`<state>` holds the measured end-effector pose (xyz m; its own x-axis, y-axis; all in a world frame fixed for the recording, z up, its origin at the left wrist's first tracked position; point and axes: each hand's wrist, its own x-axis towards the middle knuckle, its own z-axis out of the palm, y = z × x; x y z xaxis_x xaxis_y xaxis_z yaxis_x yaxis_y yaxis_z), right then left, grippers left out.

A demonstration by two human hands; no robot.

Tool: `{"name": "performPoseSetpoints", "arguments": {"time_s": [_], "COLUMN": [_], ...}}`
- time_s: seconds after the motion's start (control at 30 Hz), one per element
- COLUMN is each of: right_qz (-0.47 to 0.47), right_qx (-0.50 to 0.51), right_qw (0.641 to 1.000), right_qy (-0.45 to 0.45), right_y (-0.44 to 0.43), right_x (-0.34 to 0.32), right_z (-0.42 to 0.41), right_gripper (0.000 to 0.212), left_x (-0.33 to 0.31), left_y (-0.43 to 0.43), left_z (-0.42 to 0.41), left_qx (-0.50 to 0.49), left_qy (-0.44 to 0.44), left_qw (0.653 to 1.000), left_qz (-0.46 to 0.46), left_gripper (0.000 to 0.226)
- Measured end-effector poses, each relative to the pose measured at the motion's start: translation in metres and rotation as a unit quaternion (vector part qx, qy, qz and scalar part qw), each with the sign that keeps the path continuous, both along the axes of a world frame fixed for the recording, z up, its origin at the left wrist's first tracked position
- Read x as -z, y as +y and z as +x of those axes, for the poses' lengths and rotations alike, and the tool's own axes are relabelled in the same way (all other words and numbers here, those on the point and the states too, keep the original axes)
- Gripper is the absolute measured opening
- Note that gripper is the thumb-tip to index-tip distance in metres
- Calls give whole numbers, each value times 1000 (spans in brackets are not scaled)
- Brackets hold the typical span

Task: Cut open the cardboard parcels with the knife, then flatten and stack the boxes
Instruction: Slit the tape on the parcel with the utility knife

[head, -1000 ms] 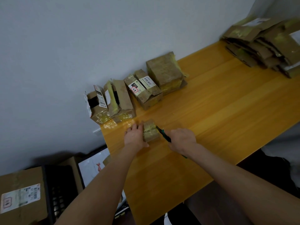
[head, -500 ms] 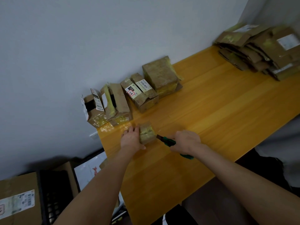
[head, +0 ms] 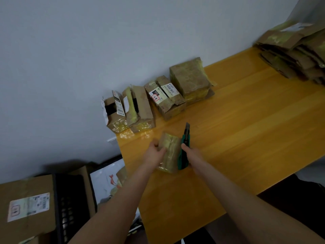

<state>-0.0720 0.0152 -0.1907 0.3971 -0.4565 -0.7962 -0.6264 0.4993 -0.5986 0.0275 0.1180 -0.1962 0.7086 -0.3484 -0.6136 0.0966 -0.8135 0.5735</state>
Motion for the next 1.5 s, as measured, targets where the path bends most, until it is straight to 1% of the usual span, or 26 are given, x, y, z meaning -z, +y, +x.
{"name": "performPoseSetpoints", "arguments": {"time_s": [0.03,0.1,0.17,0.27,0.33,0.4,0.47,0.53,0.57,0.73,0.9,1.07,1.17,1.23,1.3,1.4,1.5], "right_qz": [-8,-29,-47,-99,-184,-297,-391,-449,-464,-483,-505,-487,-490,-488,-484,-482,-478], "right_qx": [-4,-20,-47,-61,-89,-174,-260,-311,-324,-351,-404,-440,-461,-467,-485,-507,-527], "right_qw": [1000,999,997,992,978,939,883,836,822,799,759,751,736,732,723,710,697], "right_qy": [-3,-15,-29,-37,-28,-10,20,48,56,68,80,72,82,88,85,82,90], "right_y": [-2,-10,-17,-23,-24,-24,-21,-20,-20,-16,-14,-11,-6,-6,-5,-5,-8], "right_x": [-2,-8,-18,-32,-40,-48,-55,-57,-57,-65,-71,-73,-70,-69,-70,-72,-76], "right_z": [1,6,10,12,6,-5,-16,-23,-25,-23,-17,-13,-15,-16,-16,-18,-16], "right_gripper": [52,51,49,44,39,34,34,43,46,48,47,52,51,50,46,33,33], "left_x": [-4,-11,-21,-31,-33,-32,-30,-27,-27,-26,-24,-21,-18,-14,-12,-9,-7], "left_y": [1,4,5,1,-2,-4,-6,-8,-9,-12,-14,-15,-14,-13,-12,-12,-12], "left_z": [3,10,15,21,22,20,17,16,16,17,16,15,15,16,17,19,20], "left_qx": [-38,-60,-77,-98,-110,-116,-110,-105,-102,-82,-66,-69,-76,-84,-94,-104,-106], "left_qy": [29,64,77,48,22,8,-18,-39,-44,-59,-77,-81,-67,-53,-43,-34,-30], "left_qw": [998,994,988,984,984,984,988,989,990,992,993,993,994,994,993,992,992], "left_qz": [-29,-67,-113,-143,-140,-131,-111,-94,-90,-72,-55,-44,-49,-53,-57,-59,-58], "left_gripper": [42,32,31,42,38,35,35,37,39,43,42,43,43,42,40,40,40]}}
